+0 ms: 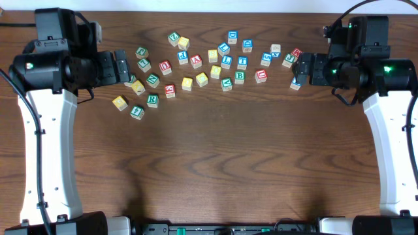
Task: Spell out ROBOT
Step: 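Raise both arms and move the left gripper over the block pile, then lower the left gripper onto the green R block and close it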
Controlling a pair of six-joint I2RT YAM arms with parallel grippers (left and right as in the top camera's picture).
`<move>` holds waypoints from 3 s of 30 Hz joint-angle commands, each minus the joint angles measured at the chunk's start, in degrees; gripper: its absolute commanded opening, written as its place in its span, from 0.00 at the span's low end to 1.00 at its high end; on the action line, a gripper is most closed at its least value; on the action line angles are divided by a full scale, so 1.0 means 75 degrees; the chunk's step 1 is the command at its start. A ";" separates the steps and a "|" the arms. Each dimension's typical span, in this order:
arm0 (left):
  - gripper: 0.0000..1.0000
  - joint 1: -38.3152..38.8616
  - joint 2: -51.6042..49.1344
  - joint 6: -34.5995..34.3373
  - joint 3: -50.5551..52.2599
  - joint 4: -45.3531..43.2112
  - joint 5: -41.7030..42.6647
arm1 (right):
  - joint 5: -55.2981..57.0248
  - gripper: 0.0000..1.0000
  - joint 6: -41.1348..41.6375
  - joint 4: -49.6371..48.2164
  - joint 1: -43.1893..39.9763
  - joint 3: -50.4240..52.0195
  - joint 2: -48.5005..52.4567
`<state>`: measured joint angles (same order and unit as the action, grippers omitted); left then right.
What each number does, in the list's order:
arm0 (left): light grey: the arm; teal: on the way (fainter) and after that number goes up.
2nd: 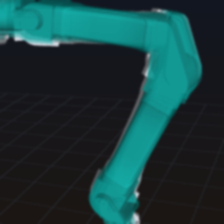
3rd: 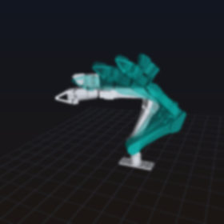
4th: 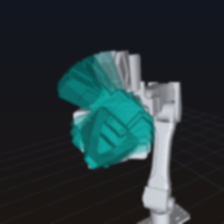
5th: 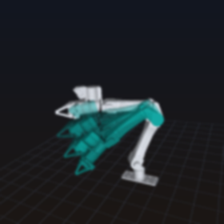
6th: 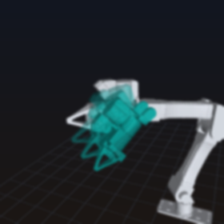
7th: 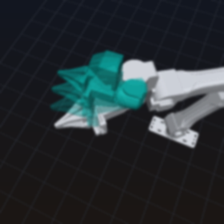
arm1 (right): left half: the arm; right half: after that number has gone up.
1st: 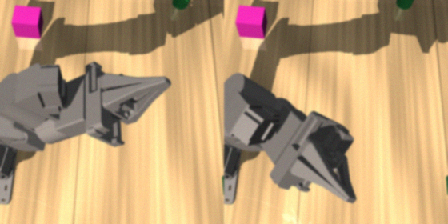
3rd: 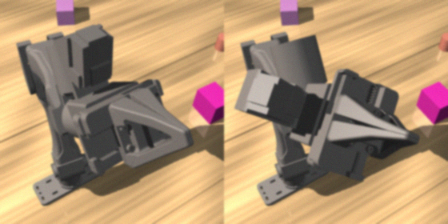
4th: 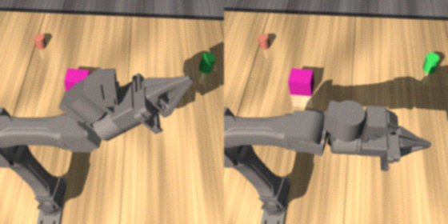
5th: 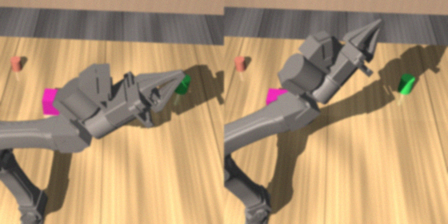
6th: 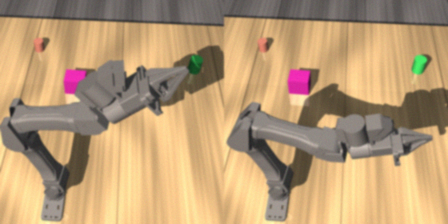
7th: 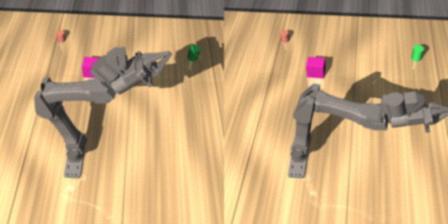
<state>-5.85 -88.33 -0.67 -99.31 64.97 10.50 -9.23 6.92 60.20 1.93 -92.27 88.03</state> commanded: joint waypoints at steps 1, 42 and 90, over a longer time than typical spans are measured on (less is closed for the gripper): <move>0.92 -0.0023 -0.0140 -0.0641 -0.0204 0.0012 0.0041 | -0.0052 0.99 -0.0102 0.0006 -0.0044 -0.0184 -0.0017; 0.73 0.0979 -0.2130 -0.1335 0.1320 -0.1253 -0.1378 | -0.0050 0.99 -0.0099 0.0303 -0.0047 -0.0181 0.0009; 0.40 0.1626 -0.3541 -0.0603 0.2684 -0.3453 -0.1262 | -0.0047 0.99 -0.0099 0.0321 -0.0047 -0.0125 0.0012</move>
<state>6.17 -114.45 -5.72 -79.35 39.51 1.15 -9.23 6.92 62.61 1.93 -92.29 88.03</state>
